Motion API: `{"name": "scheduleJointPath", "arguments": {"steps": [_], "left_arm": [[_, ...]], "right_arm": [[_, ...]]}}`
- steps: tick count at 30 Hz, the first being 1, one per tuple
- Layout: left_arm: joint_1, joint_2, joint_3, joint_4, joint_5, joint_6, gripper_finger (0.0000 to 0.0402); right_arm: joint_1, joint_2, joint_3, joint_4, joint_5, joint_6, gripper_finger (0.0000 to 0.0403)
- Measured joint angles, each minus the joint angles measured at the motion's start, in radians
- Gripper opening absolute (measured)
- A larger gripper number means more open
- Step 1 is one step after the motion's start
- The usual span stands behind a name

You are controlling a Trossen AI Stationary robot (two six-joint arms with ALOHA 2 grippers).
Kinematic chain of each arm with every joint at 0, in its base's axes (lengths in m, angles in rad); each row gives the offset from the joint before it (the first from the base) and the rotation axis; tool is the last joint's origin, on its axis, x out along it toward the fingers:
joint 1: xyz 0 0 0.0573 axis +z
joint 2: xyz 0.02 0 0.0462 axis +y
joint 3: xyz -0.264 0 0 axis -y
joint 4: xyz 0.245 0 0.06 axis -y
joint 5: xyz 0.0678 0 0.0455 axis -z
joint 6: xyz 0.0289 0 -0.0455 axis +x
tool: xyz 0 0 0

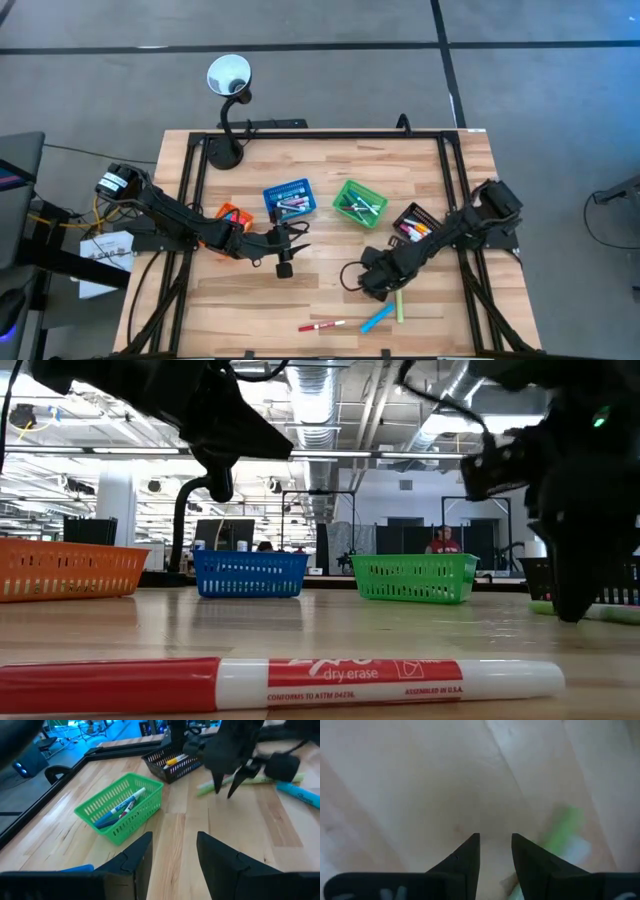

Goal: Pick & Place Markers
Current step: Put the large light green marker pen into the green basket

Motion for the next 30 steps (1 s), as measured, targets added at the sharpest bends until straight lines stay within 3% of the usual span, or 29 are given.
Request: {"name": "scheduleJointPath", "arguments": {"steps": [7,11,18,23,30], "left_arm": [[0.000,0.000,0.000,0.020,0.000,0.000,0.0150],[0.000,0.000,0.000,0.025,0.000,0.000,0.0150],[0.000,0.000,0.000,0.042,0.000,0.000,0.0150],[0.000,0.000,0.000,0.043,0.000,0.000,0.0150],[0.000,0.000,0.000,0.048,0.000,0.000,0.0150]], "right_arm": [[-0.042,0.010,0.000,-0.006,-0.008,-0.007,0.0102],[-0.062,0.008,0.011,-0.029,-0.068,0.006,0.0102],[-0.088,-0.011,0.106,-0.280,-0.120,0.117,0.0102],[-0.088,-0.017,0.095,-0.279,-0.179,0.288,0.0102],[-0.098,-0.015,0.041,-0.242,-0.149,0.370,0.0102]]}}
